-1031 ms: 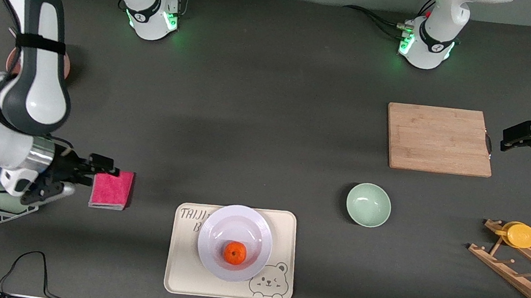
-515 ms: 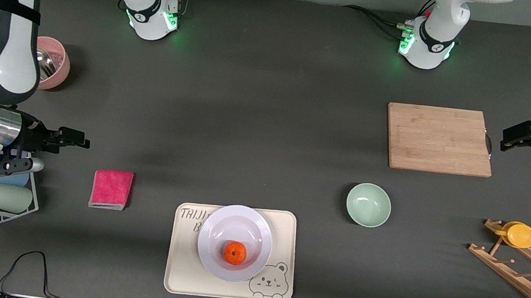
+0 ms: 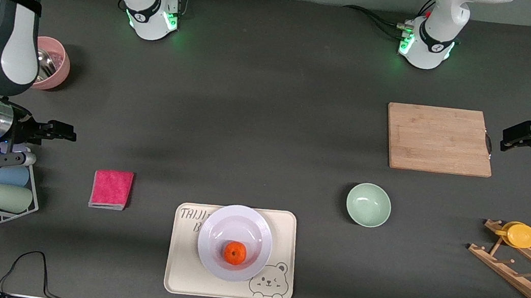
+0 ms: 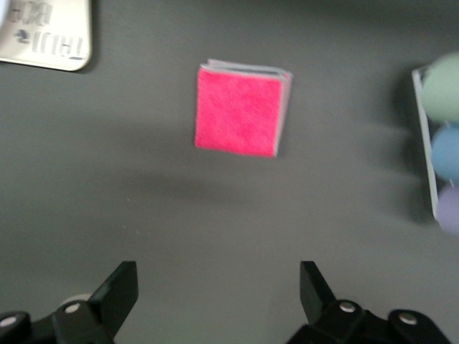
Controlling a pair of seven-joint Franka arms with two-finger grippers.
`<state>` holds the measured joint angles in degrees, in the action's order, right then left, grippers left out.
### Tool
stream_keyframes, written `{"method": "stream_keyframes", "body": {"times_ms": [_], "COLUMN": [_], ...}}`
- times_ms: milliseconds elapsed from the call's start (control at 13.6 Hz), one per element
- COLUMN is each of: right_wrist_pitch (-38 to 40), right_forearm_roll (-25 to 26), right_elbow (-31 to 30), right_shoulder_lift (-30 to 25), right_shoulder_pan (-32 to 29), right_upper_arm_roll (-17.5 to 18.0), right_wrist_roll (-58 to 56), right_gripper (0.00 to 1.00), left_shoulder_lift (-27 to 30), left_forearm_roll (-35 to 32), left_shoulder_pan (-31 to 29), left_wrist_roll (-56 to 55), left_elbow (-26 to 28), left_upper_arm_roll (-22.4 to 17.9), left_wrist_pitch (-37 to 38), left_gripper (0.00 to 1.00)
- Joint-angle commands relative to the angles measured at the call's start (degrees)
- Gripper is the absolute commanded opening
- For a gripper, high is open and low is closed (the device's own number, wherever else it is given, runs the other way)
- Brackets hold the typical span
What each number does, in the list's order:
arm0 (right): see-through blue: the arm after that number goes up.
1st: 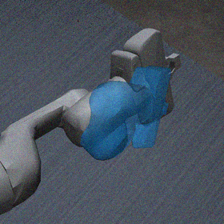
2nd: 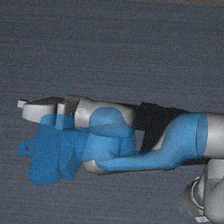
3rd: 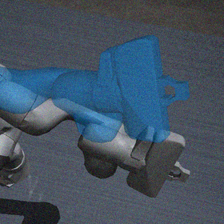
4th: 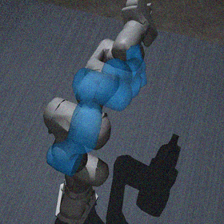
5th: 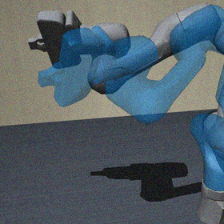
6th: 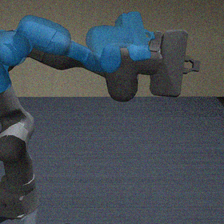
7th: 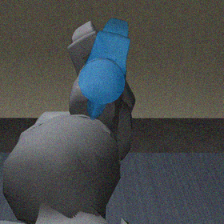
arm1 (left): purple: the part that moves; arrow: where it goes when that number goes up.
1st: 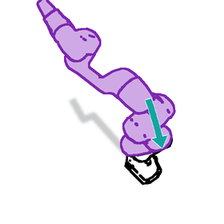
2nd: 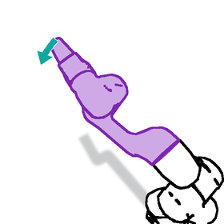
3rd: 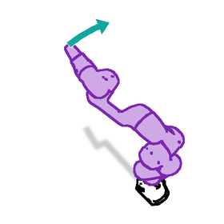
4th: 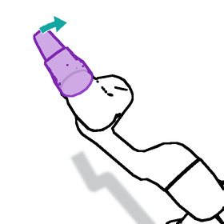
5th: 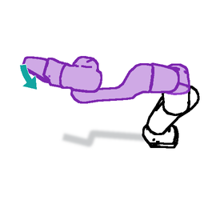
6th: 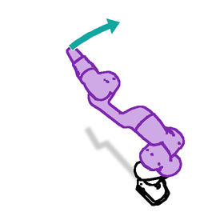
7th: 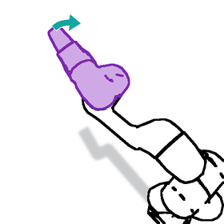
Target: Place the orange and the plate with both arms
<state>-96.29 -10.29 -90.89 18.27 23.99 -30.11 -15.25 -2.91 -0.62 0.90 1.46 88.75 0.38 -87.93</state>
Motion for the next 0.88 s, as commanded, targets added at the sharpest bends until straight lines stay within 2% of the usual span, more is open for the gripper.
{"method": "stream_keyframes", "body": {"times_ms": [0, 663, 736, 810], "right_wrist_pitch": [2.6, 2.0, 2.0, 2.1], "right_forearm_roll": [2.1, 2.1, 2.1, 2.2], "right_elbow": [-0.3, -0.3, -0.4, -0.4], "right_shoulder_lift": [-4.4, -7.1, -7.5, -7.6], "right_shoulder_pan": [0.8, 1.1, -0.3, -2.6], "right_upper_arm_roll": [-1.3, -1.1, -0.7, 2.6], "right_wrist_roll": [4.0, 9.2, 9.6, 9.6], "right_gripper": [1.00, 1.00, 1.00, 1.00], "left_shoulder_lift": [0.9, 0.9, 0.9, 0.9], "left_forearm_roll": [0.4, 0.4, 0.4, 0.4], "left_shoulder_pan": [0.7, 0.7, 0.7, 0.7], "left_wrist_roll": [0.3, 0.2, 0.2, 0.3], "left_elbow": [0.6, 0.6, 0.6, 0.6], "left_upper_arm_roll": [-0.6, -0.6, -0.6, -0.6], "left_wrist_pitch": [0.0, -0.1, 0.0, 0.0], "left_gripper": [1.00, 1.00, 1.00, 1.00]}}
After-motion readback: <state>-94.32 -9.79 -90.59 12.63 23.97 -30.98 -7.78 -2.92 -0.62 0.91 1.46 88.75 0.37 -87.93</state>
